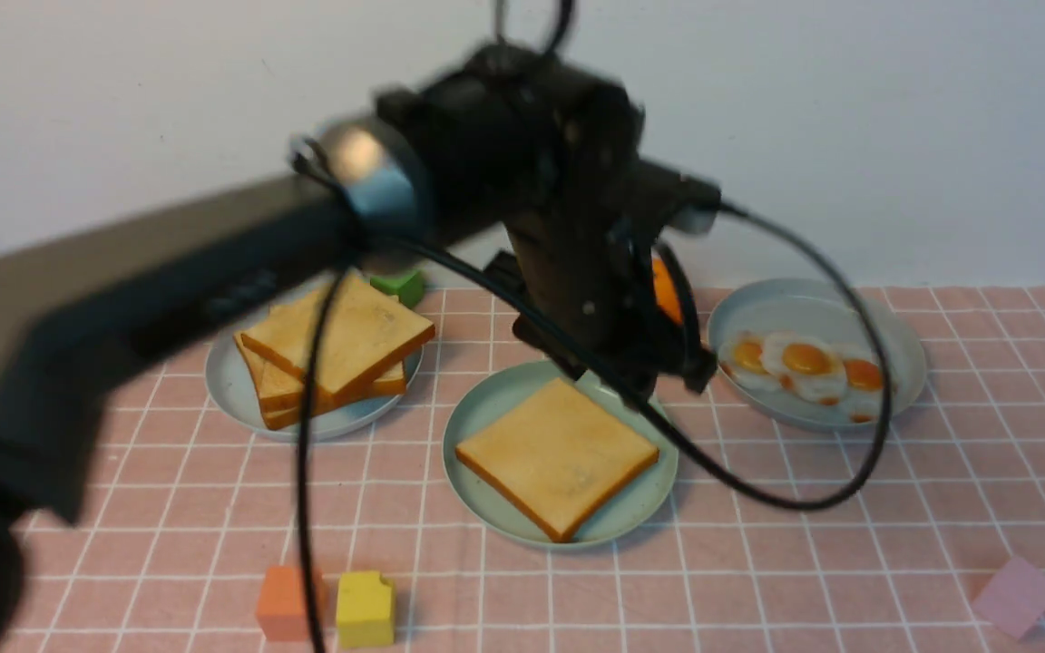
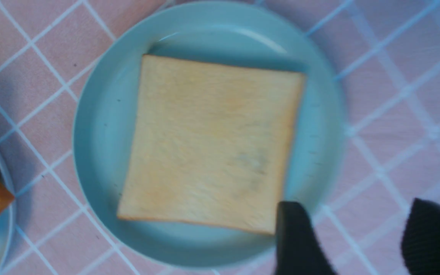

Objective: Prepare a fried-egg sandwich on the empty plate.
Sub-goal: Use the right arm to grab a fried egg

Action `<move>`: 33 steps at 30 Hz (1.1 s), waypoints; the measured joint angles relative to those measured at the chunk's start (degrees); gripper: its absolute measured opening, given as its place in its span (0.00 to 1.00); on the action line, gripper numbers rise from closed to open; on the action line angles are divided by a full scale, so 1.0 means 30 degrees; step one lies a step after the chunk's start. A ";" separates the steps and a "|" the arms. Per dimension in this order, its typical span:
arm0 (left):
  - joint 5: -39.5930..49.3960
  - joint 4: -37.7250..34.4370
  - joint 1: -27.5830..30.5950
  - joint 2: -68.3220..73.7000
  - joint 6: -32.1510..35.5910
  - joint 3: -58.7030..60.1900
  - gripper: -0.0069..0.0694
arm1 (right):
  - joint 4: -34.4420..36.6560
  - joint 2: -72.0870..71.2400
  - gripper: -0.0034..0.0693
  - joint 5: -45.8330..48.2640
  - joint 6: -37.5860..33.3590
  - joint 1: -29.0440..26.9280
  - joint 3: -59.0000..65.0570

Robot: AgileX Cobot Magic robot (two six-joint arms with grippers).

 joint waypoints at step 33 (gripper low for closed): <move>-0.8644 -0.3441 0.0000 -2.4772 -0.1769 2.1769 0.11 | -1.0184 2.3992 0.64 -1.2486 -0.4079 -0.2200 -0.6850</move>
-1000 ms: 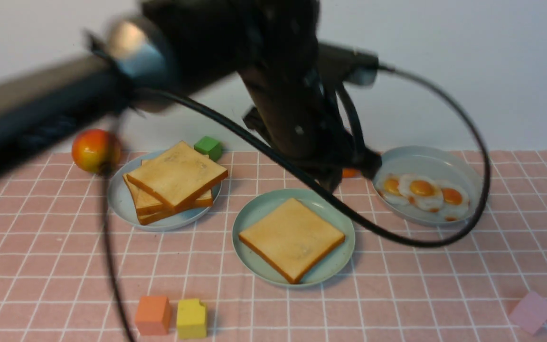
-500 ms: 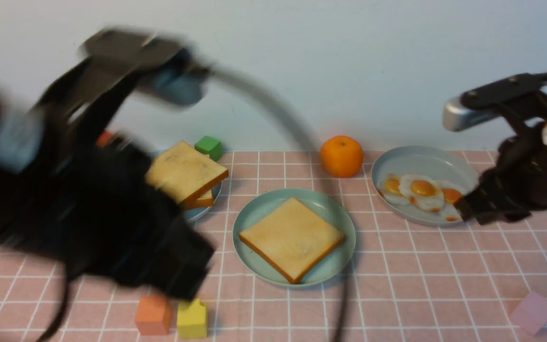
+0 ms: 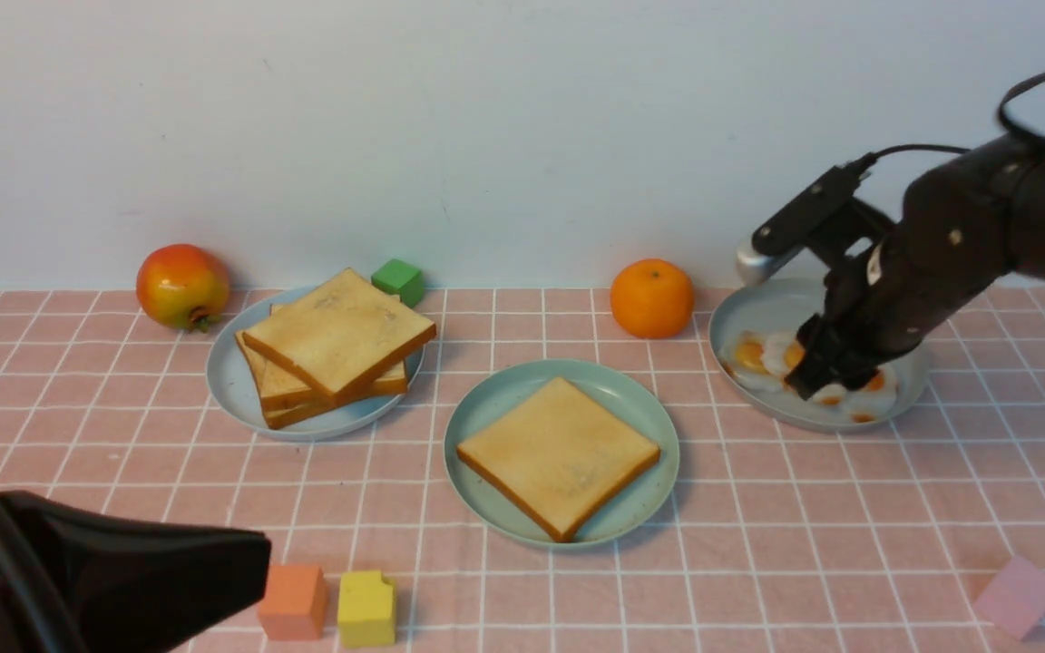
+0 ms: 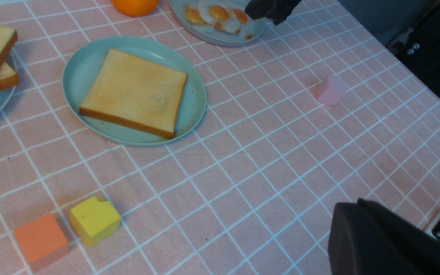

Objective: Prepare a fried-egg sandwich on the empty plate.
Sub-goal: Use the right arm to grab a fried egg

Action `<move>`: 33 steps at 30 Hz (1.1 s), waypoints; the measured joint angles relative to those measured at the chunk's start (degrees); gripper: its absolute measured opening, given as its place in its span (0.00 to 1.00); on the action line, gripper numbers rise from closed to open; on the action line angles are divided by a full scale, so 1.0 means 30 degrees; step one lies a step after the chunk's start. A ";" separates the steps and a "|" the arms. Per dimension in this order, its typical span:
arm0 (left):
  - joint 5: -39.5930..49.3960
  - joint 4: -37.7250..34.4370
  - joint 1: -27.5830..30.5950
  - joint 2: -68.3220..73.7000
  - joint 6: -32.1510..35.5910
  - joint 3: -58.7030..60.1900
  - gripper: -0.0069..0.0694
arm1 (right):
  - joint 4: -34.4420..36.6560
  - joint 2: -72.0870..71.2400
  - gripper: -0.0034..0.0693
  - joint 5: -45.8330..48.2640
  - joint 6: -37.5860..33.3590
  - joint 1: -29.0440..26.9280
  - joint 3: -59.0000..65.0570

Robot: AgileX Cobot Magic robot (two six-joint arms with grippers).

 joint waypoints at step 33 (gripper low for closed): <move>-0.0088 -0.0936 0.0000 0.0000 -0.0333 0.0028 0.11 | -0.5741 0.4413 0.28 -0.2179 0.1987 0.0117 -0.1709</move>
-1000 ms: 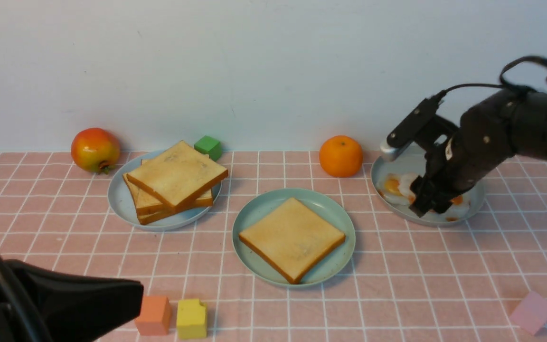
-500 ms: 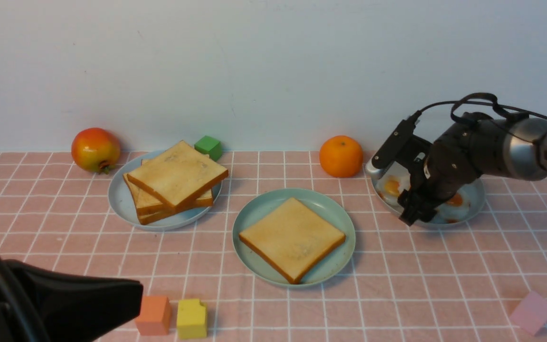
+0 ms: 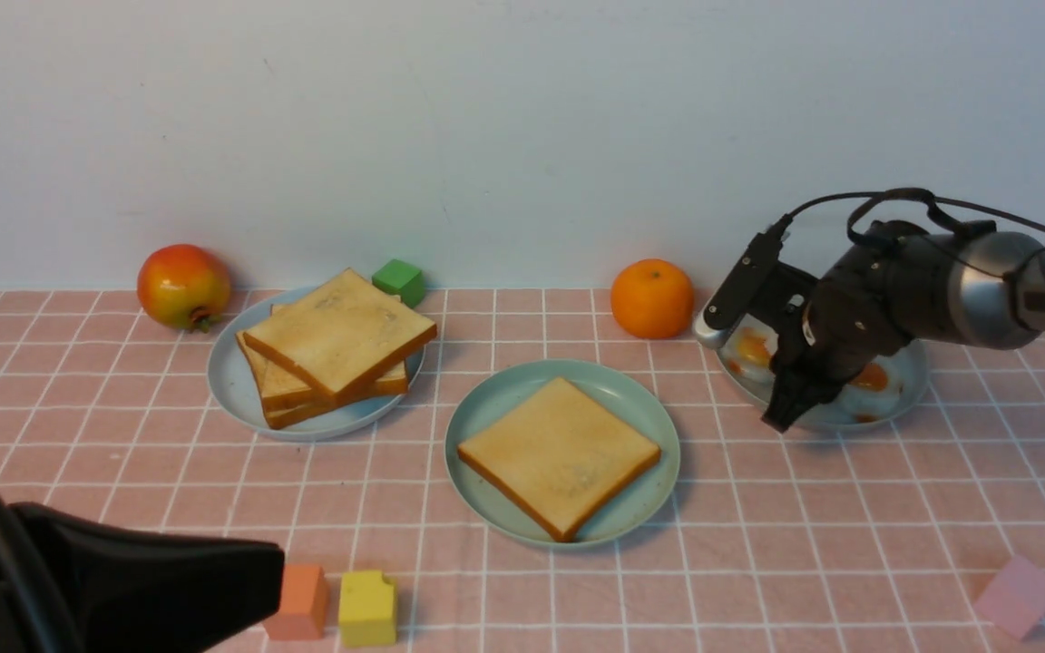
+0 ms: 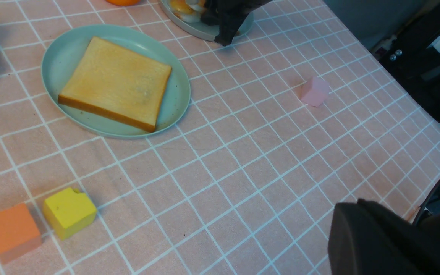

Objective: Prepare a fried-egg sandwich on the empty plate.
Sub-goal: Use the right arm to grab a fried egg, then use the right arm to place the fried egg on the slice of bread in the middle

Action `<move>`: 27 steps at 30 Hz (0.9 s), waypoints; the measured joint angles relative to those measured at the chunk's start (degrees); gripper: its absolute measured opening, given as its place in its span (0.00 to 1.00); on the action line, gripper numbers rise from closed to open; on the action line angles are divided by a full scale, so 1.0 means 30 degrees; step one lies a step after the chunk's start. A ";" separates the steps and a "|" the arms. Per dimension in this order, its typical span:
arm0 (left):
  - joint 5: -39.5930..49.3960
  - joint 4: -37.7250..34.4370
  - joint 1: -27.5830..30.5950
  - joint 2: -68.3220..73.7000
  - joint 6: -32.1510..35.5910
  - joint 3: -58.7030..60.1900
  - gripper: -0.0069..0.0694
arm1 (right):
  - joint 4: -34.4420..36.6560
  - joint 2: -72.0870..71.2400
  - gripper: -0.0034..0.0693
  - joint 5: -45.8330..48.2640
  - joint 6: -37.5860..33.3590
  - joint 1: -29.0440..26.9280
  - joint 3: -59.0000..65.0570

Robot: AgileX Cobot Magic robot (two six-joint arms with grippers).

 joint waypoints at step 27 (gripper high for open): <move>0.1029 0.1157 0.0000 0.0000 -0.0034 0.0000 0.11 | 0.0463 -0.7245 0.22 0.3752 0.3182 0.9120 0.1302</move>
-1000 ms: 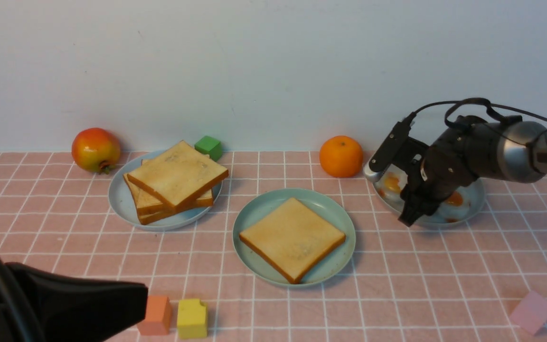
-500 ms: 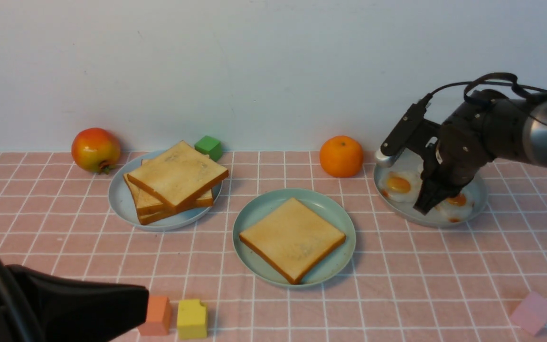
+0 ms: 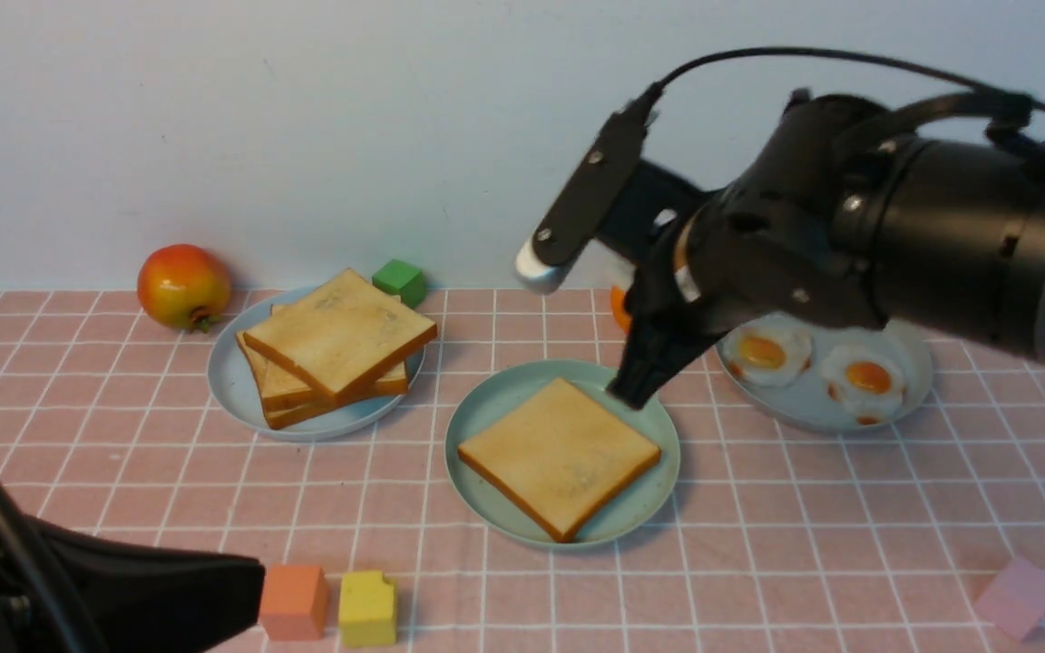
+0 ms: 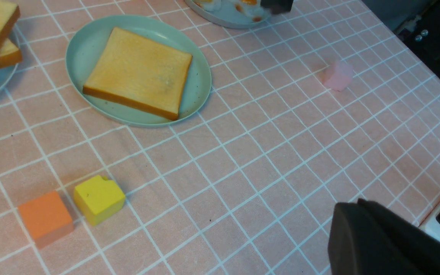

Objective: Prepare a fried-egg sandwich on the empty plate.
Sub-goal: Use the right arm to place the fried egg on the slice of bread in the middle

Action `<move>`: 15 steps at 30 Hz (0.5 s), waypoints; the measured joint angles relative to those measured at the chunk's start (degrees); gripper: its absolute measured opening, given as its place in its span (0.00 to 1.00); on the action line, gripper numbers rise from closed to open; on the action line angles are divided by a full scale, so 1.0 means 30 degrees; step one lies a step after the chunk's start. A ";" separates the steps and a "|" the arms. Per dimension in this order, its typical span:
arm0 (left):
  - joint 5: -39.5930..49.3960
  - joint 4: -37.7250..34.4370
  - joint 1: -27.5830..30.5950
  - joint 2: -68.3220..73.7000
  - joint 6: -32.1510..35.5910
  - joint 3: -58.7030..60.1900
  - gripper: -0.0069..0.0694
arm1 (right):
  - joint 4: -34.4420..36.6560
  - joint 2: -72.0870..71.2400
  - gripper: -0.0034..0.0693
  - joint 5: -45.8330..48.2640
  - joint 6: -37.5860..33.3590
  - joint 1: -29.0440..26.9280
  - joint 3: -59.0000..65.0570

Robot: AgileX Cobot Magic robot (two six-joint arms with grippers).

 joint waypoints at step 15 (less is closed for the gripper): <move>0.0131 0.0000 0.0000 0.0000 0.0000 0.0000 0.11 | -0.3194 0.4058 0.22 -0.2653 0.2790 0.1157 0.1258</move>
